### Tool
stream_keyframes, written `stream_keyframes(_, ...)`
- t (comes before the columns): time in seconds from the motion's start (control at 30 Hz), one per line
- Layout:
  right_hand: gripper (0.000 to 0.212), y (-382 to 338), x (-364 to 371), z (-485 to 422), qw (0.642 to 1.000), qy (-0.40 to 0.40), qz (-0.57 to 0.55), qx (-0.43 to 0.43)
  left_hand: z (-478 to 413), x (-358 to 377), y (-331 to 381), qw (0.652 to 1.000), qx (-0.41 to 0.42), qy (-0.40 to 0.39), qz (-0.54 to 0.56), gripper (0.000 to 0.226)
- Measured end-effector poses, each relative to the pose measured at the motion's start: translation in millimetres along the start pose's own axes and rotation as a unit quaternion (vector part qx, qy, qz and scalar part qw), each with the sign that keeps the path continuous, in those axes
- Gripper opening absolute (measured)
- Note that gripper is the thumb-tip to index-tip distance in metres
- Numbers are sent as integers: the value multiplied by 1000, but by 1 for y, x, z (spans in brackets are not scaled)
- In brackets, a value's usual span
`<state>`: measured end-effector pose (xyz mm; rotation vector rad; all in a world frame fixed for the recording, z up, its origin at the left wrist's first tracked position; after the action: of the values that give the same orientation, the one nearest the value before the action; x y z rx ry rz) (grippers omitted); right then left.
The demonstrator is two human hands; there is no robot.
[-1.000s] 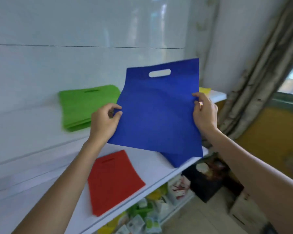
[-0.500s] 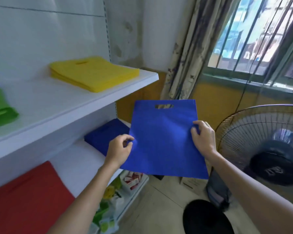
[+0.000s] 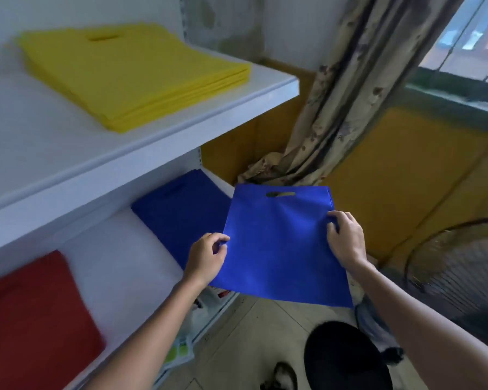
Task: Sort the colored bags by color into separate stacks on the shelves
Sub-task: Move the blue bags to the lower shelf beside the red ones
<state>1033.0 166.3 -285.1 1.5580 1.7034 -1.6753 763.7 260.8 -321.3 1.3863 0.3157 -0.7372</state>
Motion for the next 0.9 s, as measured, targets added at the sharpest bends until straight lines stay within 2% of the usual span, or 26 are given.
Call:
stream_keyframes(0.1, 34, -3, 46, -40, 997, -66, -9, -37, -19, 2, -26, 998, -43, 43, 7, 20)
stream_keyframes(0.2, 35, -20, 96, -84, 987, -113, -9, -111, -36, 0, -49, 987, -99, 122, 15, 23)
stream_keyframes(0.3, 35, -40, 147, -124, 962, -173, -31, -206, -44, 0, -68, 972, -144, 184, 1, 30)
stream_keyframes(0.4, 36, -57, 189, -153, 935, -223, -50, -272, -51, 6, -84, 964, -164, 208, -23, 37)
stream_keyframes(0.57, 45, -74, 244, -180, 897, -251, -30, -363, -73, 12, -100, 938, -214, 264, -64, 42)
stream_keyframes(0.63, 52, -73, 267, -183, 878, -301, 31, -372, -83, 18, -109, 926, -254, 259, -100, 43)
stream_keyframes(0.7, 54, -64, 285, -180, 855, -382, 117, -332, -85, 27, -121, 913, -308, 228, -139, 45)
stream_keyframes(0.77, 53, -58, 290, -176, 848, -417, 164, -282, -83, 32, -128, 910, -332, 204, -140, 49)
stream_keyframes(0.83, 51, -62, 285, -172, 869, -379, 159, -275, -76, 30, -126, 923, -317, 207, -68, 50)
stream_keyframes(0.9, 48, -75, 275, -165, 886, -327, 115, -308, -61, 23, -118, 922, -313, 229, 6, 48)
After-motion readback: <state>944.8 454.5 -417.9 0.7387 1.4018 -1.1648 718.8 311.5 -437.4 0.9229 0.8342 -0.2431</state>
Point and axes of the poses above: each hand's wrist, its own z-axis away from the middle knuckle, its own x-axis out of the palm, y = z × x, the point moved 2 cm from there along -z, towards the middle knuckle, and after that the axes turned 15 degrees about -x, right-handed, at the moved point
